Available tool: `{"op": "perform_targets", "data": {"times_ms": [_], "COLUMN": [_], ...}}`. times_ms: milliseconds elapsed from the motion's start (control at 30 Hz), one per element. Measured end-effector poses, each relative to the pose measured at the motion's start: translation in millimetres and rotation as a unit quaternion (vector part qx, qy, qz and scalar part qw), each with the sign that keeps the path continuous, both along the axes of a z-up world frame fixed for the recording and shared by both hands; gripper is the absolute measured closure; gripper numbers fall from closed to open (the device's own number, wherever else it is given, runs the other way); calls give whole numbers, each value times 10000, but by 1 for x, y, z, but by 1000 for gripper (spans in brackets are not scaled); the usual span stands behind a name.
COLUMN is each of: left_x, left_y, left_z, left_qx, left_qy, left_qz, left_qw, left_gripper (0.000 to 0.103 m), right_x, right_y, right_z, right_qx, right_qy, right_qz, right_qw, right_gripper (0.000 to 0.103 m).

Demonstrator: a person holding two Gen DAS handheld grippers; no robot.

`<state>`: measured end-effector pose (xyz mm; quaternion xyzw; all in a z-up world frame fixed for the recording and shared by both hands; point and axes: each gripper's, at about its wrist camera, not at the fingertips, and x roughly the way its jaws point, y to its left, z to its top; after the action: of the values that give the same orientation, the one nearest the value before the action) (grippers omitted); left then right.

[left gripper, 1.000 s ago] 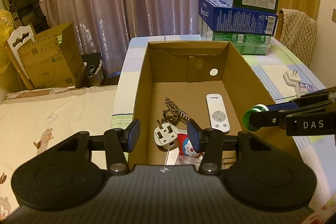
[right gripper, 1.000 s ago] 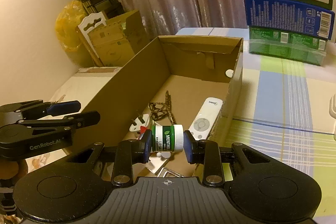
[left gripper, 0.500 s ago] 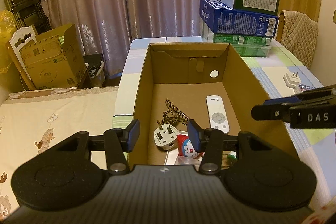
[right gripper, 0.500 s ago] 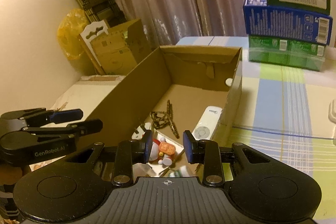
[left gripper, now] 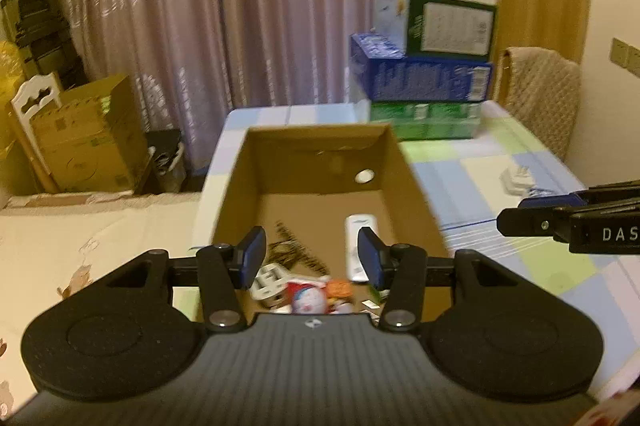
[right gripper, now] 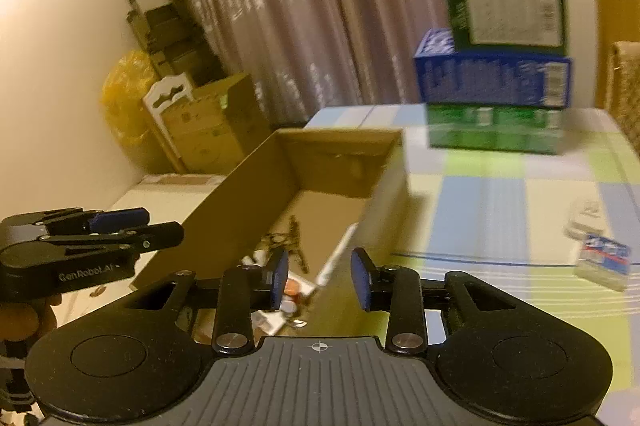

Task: Organize rigid objects
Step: 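Move both grippers back over the table toward the adapter and floss box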

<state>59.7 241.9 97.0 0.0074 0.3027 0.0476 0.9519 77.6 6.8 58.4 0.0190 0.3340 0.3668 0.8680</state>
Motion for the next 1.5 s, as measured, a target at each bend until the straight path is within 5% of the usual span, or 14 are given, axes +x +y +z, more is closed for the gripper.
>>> {"op": "perform_targets", "data": {"times_ms": [300,667,1500], "left_x": [3,14,59], "left_y": [-76,-171,-216], "left_z": [24,12,-48], "left_qx": [-168,-419,-505], "left_qy": [-258,-197,302], "left_qz": [-594,-1283,-1296], "left_qw": [9978,9906,9898], "left_gripper": [53,51,46], "right_x": [-8,-22,19], "right_y": [-97,-203,-247], "right_z": [15,7,-37], "right_qx": [-91,-306,-208], "right_qy": [-166,-83,203], "right_qz": [-748,-1664,-2151], "right_qw": [9970,9855,9762], "right_gripper": [52,43,32]}}
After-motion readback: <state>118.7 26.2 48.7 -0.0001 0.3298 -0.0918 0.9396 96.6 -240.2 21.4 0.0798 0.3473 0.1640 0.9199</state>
